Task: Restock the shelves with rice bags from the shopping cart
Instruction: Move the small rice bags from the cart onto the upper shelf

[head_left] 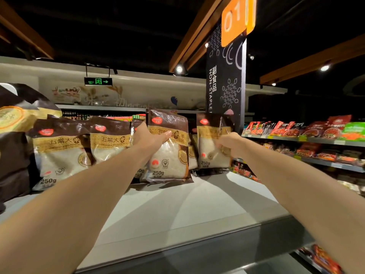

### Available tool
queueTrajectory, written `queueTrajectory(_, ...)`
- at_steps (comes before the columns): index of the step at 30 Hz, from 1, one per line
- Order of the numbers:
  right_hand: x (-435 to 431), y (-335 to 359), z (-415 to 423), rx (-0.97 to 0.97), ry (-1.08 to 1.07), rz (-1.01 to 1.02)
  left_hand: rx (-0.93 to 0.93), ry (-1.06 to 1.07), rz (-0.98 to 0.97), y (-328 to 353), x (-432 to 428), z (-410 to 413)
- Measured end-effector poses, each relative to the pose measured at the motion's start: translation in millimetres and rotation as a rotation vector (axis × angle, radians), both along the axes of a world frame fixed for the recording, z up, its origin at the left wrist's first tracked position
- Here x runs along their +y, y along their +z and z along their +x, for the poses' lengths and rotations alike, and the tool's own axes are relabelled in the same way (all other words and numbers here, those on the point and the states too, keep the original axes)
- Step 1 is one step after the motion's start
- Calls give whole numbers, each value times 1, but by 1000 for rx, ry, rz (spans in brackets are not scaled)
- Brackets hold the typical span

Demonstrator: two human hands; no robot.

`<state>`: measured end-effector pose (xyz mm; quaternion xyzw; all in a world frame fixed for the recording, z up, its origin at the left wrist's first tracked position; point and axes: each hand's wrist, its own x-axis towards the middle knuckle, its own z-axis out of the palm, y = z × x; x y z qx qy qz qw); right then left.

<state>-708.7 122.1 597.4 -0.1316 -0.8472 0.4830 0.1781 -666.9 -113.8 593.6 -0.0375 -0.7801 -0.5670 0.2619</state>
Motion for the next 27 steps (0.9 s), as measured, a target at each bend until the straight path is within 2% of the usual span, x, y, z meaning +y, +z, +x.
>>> queueTrajectory(3,-2,-7,3,-107,21,126,2,0,-14,0,0,0)
queueTrajectory(5,-2,-6,5,-83,29,67,-9,-12,-5,0,0,0)
queueTrajectory(10,-2,1,3,72,8,-251,-3,-28,8,-1,-1,-1)
queueTrajectory(15,-2,-1,-3,56,41,-183,-14,-29,5,-2,-1,-5)
queueTrajectory(20,-7,-12,2,-130,64,123,-7,-48,17,-4,-3,-9)
queueTrajectory(22,-8,-16,5,-216,35,411,-10,-43,14,-4,-2,-8)
queueTrajectory(24,-12,-13,16,-193,-101,670,-14,-41,13,-4,-2,-9)
queueTrajectory(25,-12,-11,19,-169,-155,724,-16,-40,15,-4,-2,-10)
queueTrajectory(27,-8,-6,22,-141,-156,584,-17,-40,10,-4,-1,-10)
